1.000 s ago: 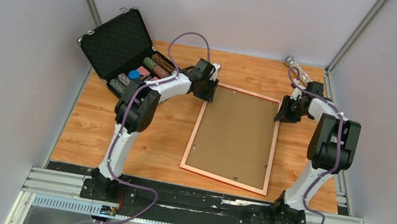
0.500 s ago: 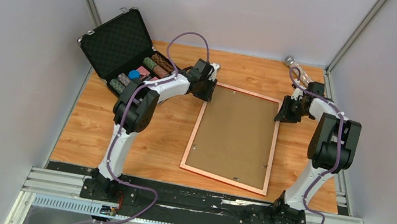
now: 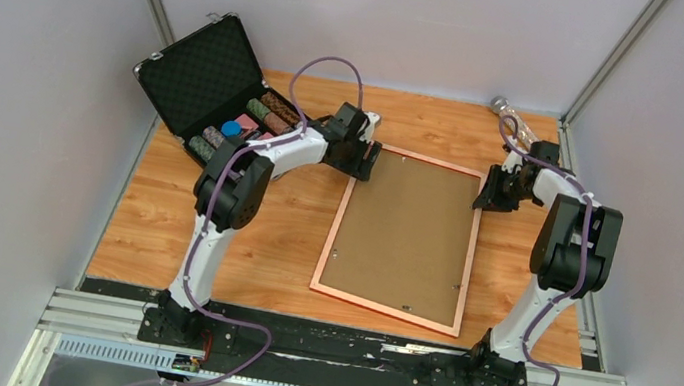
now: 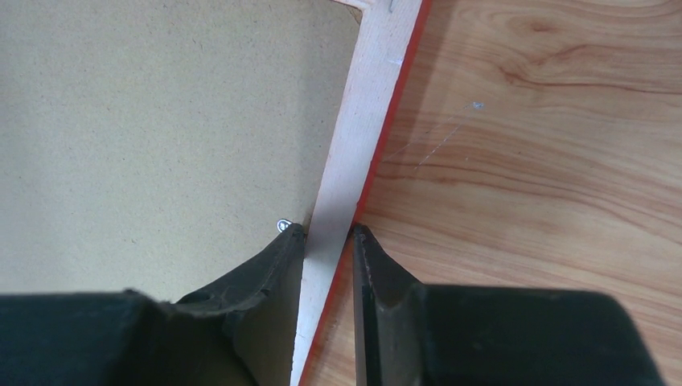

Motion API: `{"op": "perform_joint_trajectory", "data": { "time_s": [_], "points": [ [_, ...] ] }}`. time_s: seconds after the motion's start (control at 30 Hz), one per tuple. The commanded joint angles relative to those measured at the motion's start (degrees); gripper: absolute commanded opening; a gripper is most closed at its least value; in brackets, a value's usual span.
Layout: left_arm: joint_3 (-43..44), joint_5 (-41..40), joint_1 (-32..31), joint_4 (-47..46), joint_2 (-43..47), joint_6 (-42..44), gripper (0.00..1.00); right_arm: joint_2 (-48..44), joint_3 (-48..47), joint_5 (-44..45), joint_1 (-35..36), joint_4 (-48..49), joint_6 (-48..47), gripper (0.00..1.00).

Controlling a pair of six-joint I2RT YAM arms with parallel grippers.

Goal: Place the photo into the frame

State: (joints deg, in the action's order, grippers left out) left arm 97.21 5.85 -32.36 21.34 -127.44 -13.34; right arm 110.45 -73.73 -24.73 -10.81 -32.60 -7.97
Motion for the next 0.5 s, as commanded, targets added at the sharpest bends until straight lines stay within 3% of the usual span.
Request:
{"op": "perform_joint_trajectory", "data": {
  "time_s": [0.0,0.17,0.47],
  "points": [
    [-1.1,-1.48,-0.38,6.45,3.83,2.58,0.83,1.77,-1.62,-0.66,0.02,0.23,0.21,0.25],
    [-3.02,-2.4,-0.36,8.19,7.42,5.1,0.91,2.67,-2.33,0.41,0.0,0.17,1.11,0.19],
    [-14.27,6.93,-0.34,10.07,17.02,12.52,0.98,7.62,-7.24,-1.22,-0.62,0.07,7.22,0.1]
  ]
}}
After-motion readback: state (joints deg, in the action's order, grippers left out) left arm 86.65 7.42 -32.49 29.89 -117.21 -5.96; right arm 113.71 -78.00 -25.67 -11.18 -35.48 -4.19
